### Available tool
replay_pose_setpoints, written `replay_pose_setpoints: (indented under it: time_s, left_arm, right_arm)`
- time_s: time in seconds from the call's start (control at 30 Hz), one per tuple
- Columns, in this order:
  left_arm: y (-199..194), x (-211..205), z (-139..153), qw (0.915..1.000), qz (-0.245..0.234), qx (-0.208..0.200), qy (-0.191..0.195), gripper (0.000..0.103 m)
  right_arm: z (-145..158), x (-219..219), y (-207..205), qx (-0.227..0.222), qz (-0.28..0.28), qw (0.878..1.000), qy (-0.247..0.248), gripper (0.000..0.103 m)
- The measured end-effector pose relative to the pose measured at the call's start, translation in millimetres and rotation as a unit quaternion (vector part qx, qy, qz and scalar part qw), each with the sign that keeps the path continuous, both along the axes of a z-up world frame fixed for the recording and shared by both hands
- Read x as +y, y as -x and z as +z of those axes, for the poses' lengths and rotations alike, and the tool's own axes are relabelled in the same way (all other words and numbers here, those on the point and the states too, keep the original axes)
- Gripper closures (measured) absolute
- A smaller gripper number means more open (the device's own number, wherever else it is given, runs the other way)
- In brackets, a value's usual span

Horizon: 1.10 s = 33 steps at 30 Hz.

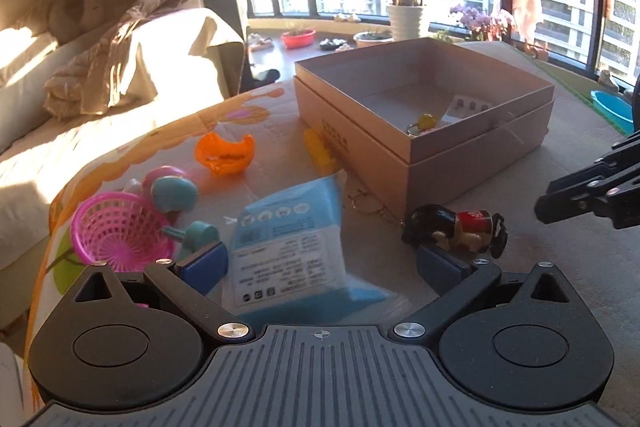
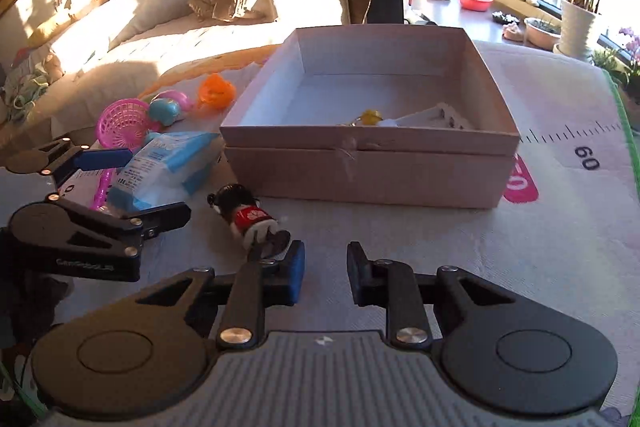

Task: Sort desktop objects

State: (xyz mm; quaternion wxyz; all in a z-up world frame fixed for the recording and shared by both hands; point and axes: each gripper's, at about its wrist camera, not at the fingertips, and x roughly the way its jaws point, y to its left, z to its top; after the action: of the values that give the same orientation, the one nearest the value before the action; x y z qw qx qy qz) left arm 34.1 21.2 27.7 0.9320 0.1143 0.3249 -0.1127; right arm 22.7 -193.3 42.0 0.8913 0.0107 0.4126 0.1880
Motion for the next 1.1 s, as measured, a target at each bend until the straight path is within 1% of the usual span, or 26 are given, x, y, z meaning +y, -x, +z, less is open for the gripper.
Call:
replay_pose_setpoints:
  time_s: [0.07, 0.1, 0.13, 0.2, 0.23, 0.33, 0.4, 0.47, 0.53, 0.57, 0.6, 0.63, 0.7, 0.83, 0.87, 0.9, 0.93, 0.97, 1.0, 1.03, 1.1]
  left_arm:
    - [-4.2, -3.0, -4.6, 1.0, 0.004, 0.001, -0.008, 0.004]
    - [-5.6, -2.4, -6.3, 0.9999, 0.009, 0.004, -0.01, 0.018]
    - [-7.4, 0.1, -8.0, 0.9998, 0.012, 0.008, -0.011, 0.034]
    - [-7.0, 7.5, -9.0, 0.9998, 0.017, 0.015, -0.002, 0.042]
    - [-4.3, 11.9, -8.3, 0.9997, 0.018, 0.016, 0.002, 0.043]
    - [10.2, 20.1, -6.6, 0.9997, 0.016, 0.017, -0.001, 0.045]
    - [26.8, 25.6, -5.1, 0.9997, -0.003, 0.025, 0.005, 0.045]
    - [46.9, 29.5, -3.6, 0.9985, -0.036, 0.038, 0.018, 0.044]
    - [65.0, 30.8, -2.0, 0.9966, -0.063, 0.048, 0.025, 0.041]
    - [72.1, 30.8, -1.9, 0.9959, -0.071, 0.051, 0.026, 0.04]
    - [77.2, 31.1, -1.6, 0.9953, -0.076, 0.053, 0.027, 0.034]
    - [80.9, 30.7, -1.5, 0.9948, -0.08, 0.056, 0.029, 0.026]
    - [84.2, 30.2, -1.1, 0.9945, -0.082, 0.058, 0.032, 0.019]
    - [83.5, 26.3, -0.4, 0.994, -0.084, 0.06, 0.036, 0.012]
    - [82.5, 24.9, -0.5, 0.9939, -0.084, 0.061, 0.037, 0.011]
    - [81.4, 23.5, -0.7, 0.994, -0.082, 0.062, 0.038, 0.01]
    - [80.3, 21.9, -0.4, 0.9942, -0.08, 0.062, 0.038, 0.009]
    - [79.4, 21.1, 0.1, 0.9943, -0.077, 0.062, 0.038, 0.009]
    - [78.2, 21.0, 1.0, 0.9945, -0.075, 0.062, 0.04, 0.008]
    - [77.2, 21.5, 1.9, 0.9946, -0.071, 0.062, 0.043, 0.008]
    - [74.2, 23.2, 3.2, 0.9945, -0.063, 0.065, 0.052, 0.007]
  right_arm:
    - [-3.2, -10.8, 2.4, 0.001, -0.011, 1.0, -0.016, 0.08]
    - [-5.4, -13.5, 3.6, -0.003, -0.016, 1.0, -0.016, 0.078]
    - [-6.7, -15.2, 3.9, -0.007, -0.02, 1.0, -0.015, 0.076]
    - [-11.5, -17.4, 3.0, -0.009, -0.03, 0.999, -0.014, 0.065]
    - [-13.5, -17.1, 2.0, -0.008, -0.034, 0.999, -0.016, 0.063]
    - [-20.0, -16.2, 0.7, -0.005, -0.037, 0.999, -0.014, 0.061]
    - [-20.8, -12.2, 1.0, -0.011, -0.036, 0.999, -0.006, 0.059]
    - [-17.5, -6.4, 5.6, -0.025, -0.026, 0.999, 0.003, 0.056]
    - [-12.4, -0.4, 10.9, -0.04, -0.01, 0.999, 0.006, 0.049]
    - [-8.8, 3.6, 13.3, -0.049, 0.001, 0.999, 0.004, 0.044]
    - [-6.7, 7.1, 14.2, -0.053, 0.01, 0.999, 0.001, 0.039]
    - [-5.0, 11.1, 14.1, -0.056, 0.019, 0.998, -0.003, 0.037]
    - [-5.0, 22.1, 10.2, -0.06, 0.038, 0.997, -0.001, 0.037]
    - [-12.6, 47.6, 2.5, -0.075, 0.078, 0.994, 0.015, 0.037]
    - [-14.9, 56.4, 1.1, -0.079, 0.09, 0.993, 0.022, 0.038]
    - [-16.8, 63.3, -1.6, -0.08, 0.098, 0.992, 0.028, 0.044]
    - [-19.4, 69.4, -4.9, -0.078, 0.104, 0.991, 0.032, 0.051]
    - [-21.3, 73.4, -8.5, -0.07, 0.104, 0.991, 0.037, 0.065]
    - [-20.7, 73.7, -8.6, -0.069, 0.102, 0.992, 0.038, 0.071]
    - [-18.6, 71.3, -7.5, -0.065, 0.103, 0.992, 0.034, 0.073]
    - [-13.7, 59.9, -0.8, -0.056, 0.1, 0.993, 0.02, 0.073]
